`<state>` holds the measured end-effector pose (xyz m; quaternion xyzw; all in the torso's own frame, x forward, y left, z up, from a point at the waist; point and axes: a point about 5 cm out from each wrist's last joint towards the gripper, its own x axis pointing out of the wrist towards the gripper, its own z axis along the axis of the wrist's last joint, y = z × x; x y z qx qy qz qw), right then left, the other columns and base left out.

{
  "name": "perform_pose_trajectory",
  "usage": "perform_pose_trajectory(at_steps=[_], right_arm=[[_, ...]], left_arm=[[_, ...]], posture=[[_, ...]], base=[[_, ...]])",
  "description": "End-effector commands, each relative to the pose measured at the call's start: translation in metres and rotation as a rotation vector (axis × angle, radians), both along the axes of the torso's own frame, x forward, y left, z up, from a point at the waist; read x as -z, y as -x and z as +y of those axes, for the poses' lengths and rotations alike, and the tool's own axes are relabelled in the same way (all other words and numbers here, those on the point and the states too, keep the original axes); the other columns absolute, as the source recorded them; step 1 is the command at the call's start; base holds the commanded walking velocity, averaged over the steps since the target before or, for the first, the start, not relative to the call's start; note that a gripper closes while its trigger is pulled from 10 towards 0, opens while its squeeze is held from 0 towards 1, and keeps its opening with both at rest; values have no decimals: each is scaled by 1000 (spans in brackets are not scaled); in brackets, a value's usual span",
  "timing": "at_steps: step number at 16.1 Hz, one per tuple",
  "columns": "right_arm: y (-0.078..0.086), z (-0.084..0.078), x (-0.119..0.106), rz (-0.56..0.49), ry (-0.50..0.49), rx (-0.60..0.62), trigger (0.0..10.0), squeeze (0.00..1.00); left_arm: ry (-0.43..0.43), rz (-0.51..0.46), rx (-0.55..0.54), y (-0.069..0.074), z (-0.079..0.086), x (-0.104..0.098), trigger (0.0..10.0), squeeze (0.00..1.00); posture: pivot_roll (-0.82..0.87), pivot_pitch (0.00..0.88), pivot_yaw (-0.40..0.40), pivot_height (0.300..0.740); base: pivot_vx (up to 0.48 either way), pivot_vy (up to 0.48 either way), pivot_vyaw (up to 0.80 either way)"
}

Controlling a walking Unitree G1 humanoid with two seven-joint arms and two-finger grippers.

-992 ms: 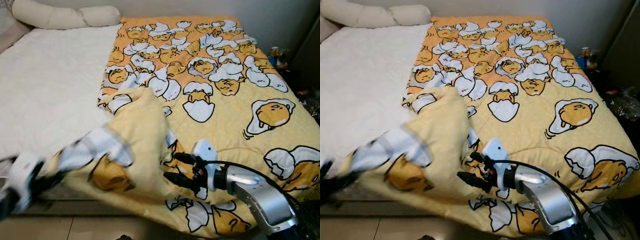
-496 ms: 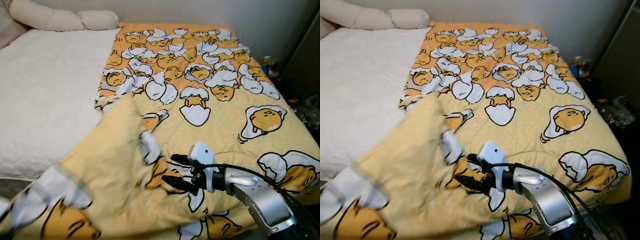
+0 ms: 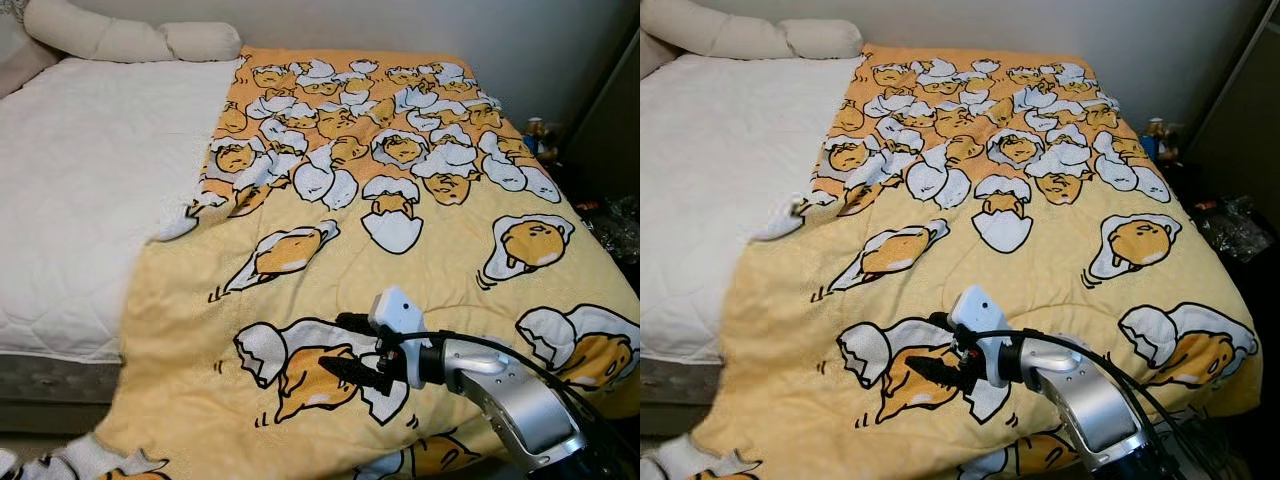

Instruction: Clean up the room

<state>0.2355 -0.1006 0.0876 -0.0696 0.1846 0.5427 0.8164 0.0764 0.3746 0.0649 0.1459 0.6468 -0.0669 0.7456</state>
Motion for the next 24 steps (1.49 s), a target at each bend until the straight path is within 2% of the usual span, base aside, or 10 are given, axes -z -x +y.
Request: perform_pose_trajectory(at_steps=[1,5,8,9,10,11,14,17,21,24], right_arm=[[-3,0,-4,-19,3,-3,10000,0],[-2,-2,-1,-7,3,32,10000,0],[-3,-6,3,7,8,62,10000,0],[-3,-7,5,10,13,67,10000,0],[-4,-9,7,9,22,76,10000,0],[-5,-10,6,12,19,94,10000,0],[-6,-17,11,62,-21,234,10000,0],[-11,-32,22,58,-76,593,10000,0],[-9,-46,29,55,-102,825,10000,0],[-2,-47,29,34,-110,880,10000,0]], left_arm=[[-29,-24,-11,-6,2,0,10000,1000],[-43,-58,0,-12,5,0,10000,1000],[-42,-26,28,-8,3,4,10000,1000],[-27,-14,28,-6,0,7,10000,875],[-36,-39,40,-8,-3,11,10000,0],[-35,-92,61,-15,-6,12,10000,0],[88,-499,115,-70,-45,-1,10000,0],[225,-917,155,-124,-113,-27,10000,0],[239,-1113,105,-153,-155,-39,10000,0],[293,-1138,26,-162,-179,-38,10000,0]], posture=[[-25,0,25,740],[-27,0,14,740],[-31,0,2,740],[-33,0,-5,740],[-37,0,-16,740],[-36,0,-19,740],[-29,0,-45,740],[-29,0,-45,740],[-40,0,-18,740],[-59,0,-1,740]], base=[[0,0,0],[0,0,0],[0,0,0],[0,0,0],[0,0,0],[0,0,0],[0,0,0],[0,0,0],[0,0,0],[0,96,0]])
